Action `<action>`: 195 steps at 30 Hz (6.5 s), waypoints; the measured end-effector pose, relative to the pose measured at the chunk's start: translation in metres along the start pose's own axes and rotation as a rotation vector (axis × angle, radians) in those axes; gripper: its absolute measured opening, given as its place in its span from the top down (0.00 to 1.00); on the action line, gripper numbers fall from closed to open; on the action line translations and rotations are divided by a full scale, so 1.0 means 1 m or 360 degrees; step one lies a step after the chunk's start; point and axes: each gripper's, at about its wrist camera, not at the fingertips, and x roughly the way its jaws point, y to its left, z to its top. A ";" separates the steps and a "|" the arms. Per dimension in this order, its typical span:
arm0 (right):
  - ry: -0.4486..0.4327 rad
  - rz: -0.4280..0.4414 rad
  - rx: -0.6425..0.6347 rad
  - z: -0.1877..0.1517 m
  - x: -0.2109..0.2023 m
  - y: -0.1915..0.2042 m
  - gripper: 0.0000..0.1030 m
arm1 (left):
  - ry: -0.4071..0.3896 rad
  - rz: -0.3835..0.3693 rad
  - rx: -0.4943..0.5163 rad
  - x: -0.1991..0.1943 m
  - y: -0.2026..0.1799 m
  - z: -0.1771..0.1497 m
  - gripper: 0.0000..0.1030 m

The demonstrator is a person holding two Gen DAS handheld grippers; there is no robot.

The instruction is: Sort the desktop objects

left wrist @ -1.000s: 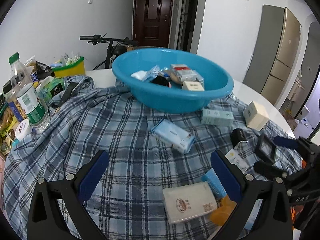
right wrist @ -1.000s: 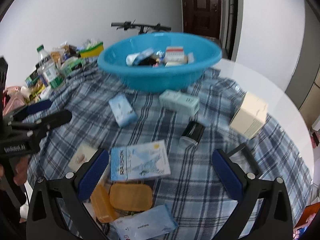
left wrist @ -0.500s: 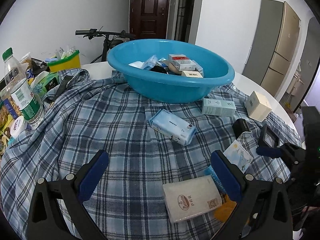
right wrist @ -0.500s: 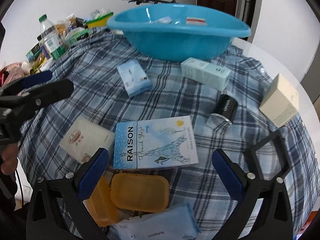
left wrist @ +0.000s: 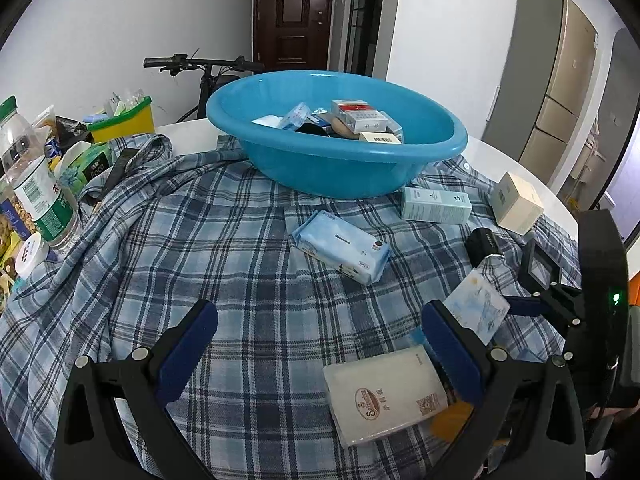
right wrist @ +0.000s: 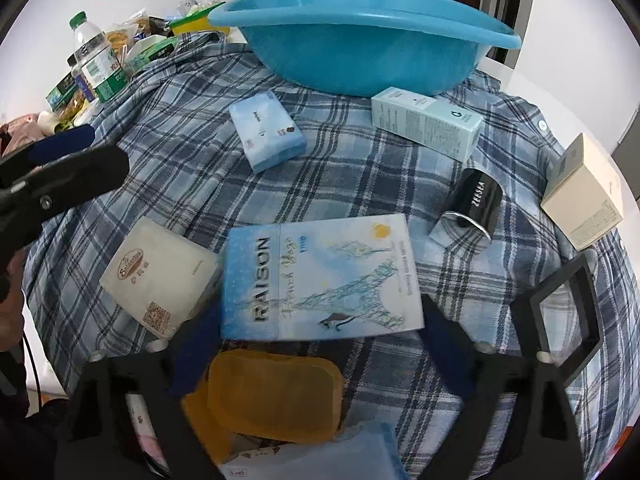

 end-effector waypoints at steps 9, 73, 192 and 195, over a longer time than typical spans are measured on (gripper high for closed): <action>-0.0092 0.0013 0.0056 0.005 -0.016 -0.011 0.14 | -0.0004 -0.0005 0.0027 0.000 -0.006 0.000 0.00; -0.0060 0.0753 0.0251 0.039 -0.051 -0.024 0.07 | -0.0112 -0.0408 0.0441 -0.023 -0.056 0.004 0.41; -0.0491 0.0065 -0.0005 0.294 0.020 -0.088 0.80 | -0.0144 -0.0169 -0.0098 0.148 0.047 0.273 0.25; -0.0423 0.0109 -0.0037 0.299 0.028 -0.081 0.80 | -0.0090 -0.0165 -0.0127 0.155 0.052 0.275 0.25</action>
